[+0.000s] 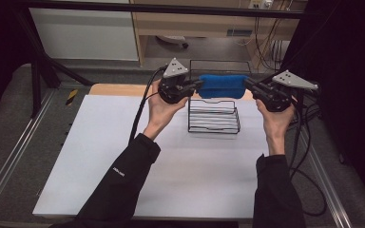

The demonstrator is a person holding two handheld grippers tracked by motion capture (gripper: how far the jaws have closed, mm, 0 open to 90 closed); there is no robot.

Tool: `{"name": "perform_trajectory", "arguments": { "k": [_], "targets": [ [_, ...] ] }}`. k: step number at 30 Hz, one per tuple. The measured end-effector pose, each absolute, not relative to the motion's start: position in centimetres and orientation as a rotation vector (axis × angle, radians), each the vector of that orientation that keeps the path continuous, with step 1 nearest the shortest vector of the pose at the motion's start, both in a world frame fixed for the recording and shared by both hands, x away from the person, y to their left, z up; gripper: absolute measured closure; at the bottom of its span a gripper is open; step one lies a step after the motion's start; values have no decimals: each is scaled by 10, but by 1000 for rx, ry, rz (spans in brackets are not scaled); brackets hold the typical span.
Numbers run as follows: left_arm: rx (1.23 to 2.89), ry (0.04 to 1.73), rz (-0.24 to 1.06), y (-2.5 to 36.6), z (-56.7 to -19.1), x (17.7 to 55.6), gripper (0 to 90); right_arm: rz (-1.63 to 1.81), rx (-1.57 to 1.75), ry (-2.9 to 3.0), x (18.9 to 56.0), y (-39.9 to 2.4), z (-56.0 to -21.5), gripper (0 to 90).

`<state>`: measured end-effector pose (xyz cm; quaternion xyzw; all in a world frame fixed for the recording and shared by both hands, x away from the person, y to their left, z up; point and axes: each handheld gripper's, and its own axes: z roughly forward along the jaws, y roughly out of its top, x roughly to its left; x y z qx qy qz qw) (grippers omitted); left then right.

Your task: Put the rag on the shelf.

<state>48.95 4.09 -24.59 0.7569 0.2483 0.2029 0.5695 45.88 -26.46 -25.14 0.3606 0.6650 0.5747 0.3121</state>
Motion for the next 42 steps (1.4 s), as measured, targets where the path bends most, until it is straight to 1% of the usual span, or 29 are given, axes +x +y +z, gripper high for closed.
{"name": "perform_trajectory", "arguments": {
  "k": [5, 10, 14, 15, 17, 23, 28, 30, 34, 36, 40, 41, 42],
  "targets": [
    [1786, 593, 446, 43, -246, 488, 774, 1517, 948, 1771, 460, -265, -256, 850],
    [1746, 608, 430, 50, -232, 486, 675, 1512, 939, 1781, 460, -266, -259, 849],
    [1696, 628, 419, 55, -221, 487, 660, 1508, 933, 1789, 460, -266, -261, 847],
    [1685, 631, 416, 55, -220, 487, 666, 1505, 931, 1792, 459, -266, -261, 847],
    [1689, 641, 404, 54, -218, 489, 712, 1497, 920, 1800, 459, -266, -262, 844],
    [1818, 655, 358, 43, -231, 495, 820, 1497, 903, 1807, 459, -267, -264, 834],
    [1867, 656, 339, 40, -241, 497, 887, 1486, 896, 1822, 458, -267, -265, 797],
    [1885, 655, 350, 39, -242, 497, 897, 1484, 892, 1828, 458, -267, -265, 756],
    [1914, 642, 383, 35, -246, 496, 899, 1500, 896, 1829, 454, -266, -261, 627],
    [1924, 639, 387, 33, -250, 496, 900, 1508, 896, 1821, 452, -264, -257, 593],
    [1937, 649, 391, 32, -256, 498, 900, 1545, 881, 1819, 449, -261, -249, 586],
    [1938, 651, 393, 32, -258, 498, 900, 1554, 882, 1821, 449, -260, -248, 596],
    [1940, 652, 394, 33, -259, 499, 900, 1563, 882, 1825, 449, -260, -248, 633]
  ]
}}
